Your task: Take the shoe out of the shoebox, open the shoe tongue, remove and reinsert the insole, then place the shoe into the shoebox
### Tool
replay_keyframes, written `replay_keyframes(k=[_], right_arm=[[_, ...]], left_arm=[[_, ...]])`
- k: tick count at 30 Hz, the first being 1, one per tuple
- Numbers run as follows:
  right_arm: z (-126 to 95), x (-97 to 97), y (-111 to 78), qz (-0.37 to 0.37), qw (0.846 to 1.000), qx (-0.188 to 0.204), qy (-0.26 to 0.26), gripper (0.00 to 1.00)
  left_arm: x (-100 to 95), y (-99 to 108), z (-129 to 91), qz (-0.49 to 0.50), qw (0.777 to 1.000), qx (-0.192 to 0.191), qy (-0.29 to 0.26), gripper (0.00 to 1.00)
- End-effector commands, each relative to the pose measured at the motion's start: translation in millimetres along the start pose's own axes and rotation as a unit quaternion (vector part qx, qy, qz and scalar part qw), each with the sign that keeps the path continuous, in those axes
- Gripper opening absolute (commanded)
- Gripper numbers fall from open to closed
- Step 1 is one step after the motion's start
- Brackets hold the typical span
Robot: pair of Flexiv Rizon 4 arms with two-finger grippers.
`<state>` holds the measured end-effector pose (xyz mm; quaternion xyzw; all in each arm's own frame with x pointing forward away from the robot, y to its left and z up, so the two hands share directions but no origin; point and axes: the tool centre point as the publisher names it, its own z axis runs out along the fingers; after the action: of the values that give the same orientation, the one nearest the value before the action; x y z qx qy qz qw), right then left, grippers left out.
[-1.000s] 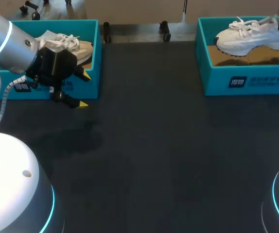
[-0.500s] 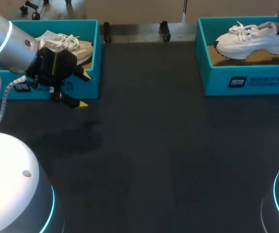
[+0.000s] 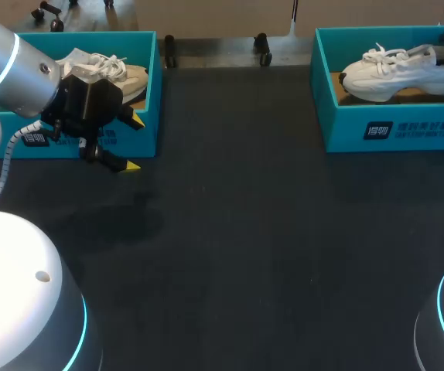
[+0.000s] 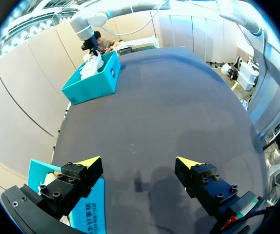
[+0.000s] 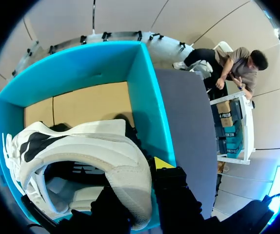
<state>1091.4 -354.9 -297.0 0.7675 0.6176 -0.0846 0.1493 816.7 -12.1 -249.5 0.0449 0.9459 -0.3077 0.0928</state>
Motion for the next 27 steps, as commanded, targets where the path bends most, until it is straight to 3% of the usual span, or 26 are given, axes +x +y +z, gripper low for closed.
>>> replay_keyframes(k=[1,27], right_arm=[[3.7,2.3,4.1,0.000,1.000,0.002,0.001,0.00],[20.7,5.6,-10.9,-0.008,1.000,0.018,-0.005,0.00]], left_arm=[[1.1,-0.1,-0.6,0.000,1.000,-0.002,-0.001,1.00],[1.1,-0.1,-0.6,0.000,1.000,-0.002,-0.001,1.00]])
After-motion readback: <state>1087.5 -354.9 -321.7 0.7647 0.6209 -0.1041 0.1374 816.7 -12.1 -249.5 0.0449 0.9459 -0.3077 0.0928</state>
